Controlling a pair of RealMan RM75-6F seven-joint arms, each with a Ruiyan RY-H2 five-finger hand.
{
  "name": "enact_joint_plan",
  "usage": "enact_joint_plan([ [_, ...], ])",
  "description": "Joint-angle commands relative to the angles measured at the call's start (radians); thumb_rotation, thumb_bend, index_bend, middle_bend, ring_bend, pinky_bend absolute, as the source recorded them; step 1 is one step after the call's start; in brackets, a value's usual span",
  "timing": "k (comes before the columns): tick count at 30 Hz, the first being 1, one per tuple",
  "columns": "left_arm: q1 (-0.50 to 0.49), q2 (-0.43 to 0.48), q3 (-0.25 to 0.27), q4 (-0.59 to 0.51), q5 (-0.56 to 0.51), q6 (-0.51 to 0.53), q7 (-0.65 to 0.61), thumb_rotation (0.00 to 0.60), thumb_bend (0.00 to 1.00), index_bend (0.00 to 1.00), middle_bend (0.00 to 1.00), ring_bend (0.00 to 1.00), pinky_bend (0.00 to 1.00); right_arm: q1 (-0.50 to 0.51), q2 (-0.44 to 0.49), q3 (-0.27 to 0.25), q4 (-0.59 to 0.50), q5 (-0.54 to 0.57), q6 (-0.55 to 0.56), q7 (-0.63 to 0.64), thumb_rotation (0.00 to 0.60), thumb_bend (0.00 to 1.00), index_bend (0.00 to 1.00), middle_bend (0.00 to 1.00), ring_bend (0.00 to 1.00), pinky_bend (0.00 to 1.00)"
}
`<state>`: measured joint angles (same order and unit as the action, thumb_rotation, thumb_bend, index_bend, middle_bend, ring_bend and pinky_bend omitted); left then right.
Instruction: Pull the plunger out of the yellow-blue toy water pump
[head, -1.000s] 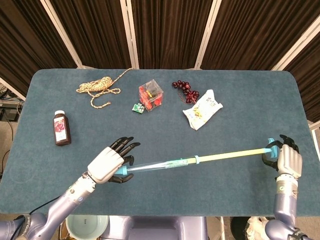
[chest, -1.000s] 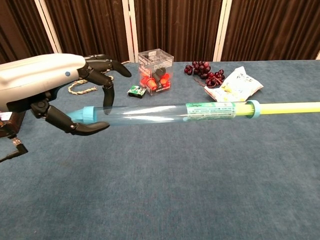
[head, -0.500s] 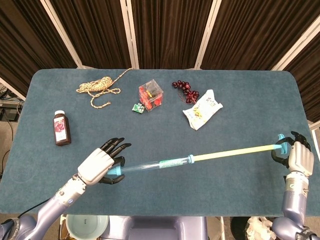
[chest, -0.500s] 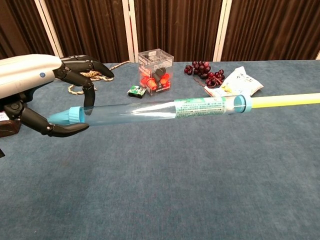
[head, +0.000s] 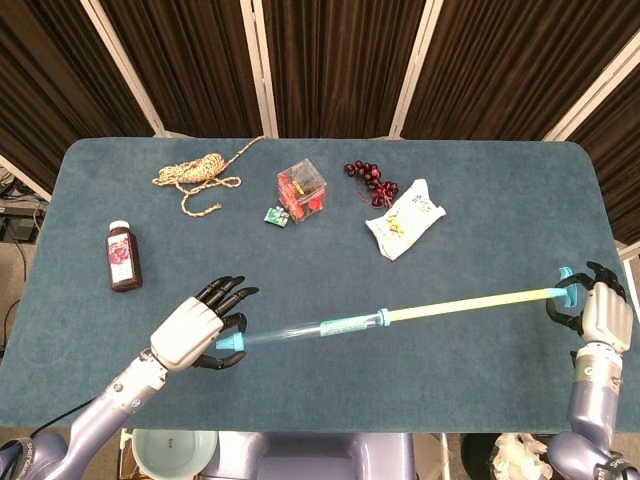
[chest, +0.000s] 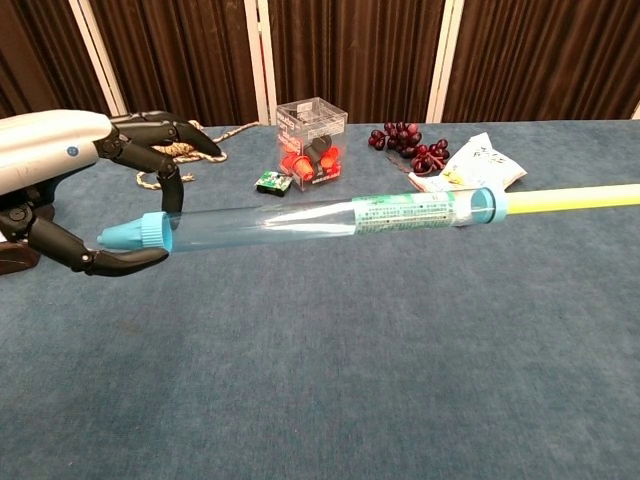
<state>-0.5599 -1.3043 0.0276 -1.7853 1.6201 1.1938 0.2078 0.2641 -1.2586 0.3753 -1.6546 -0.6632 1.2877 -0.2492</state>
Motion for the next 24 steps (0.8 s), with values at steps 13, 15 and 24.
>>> enact_joint_plan([
  [13, 0.012, 0.001, -0.002, 0.006, 0.001, -0.008, -0.003, 0.6, 0.38, 0.62, 0.1, 0.01, 0.11, 0.0, 0.007, 0.0, 0.007, 0.018, -0.007, 0.016, 0.6, 0.41, 0.67, 0.14, 0.06, 0.09],
  [15, 0.014, 0.0, -0.002, 0.006, 0.002, -0.008, -0.002, 0.6, 0.33, 0.55, 0.09, 0.01, 0.11, -0.001, 0.01, -0.002, 0.006, 0.017, -0.009, 0.018, 0.6, 0.4, 0.54, 0.12, 0.06, 0.09],
  [24, 0.021, 0.011, -0.002, -0.014, -0.023, -0.029, -0.001, 0.6, 0.21, 0.29, 0.06, 0.0, 0.1, -0.001, 0.022, -0.028, -0.002, -0.008, -0.031, 0.018, 0.6, 0.34, 0.25, 0.04, 0.04, 0.06],
])
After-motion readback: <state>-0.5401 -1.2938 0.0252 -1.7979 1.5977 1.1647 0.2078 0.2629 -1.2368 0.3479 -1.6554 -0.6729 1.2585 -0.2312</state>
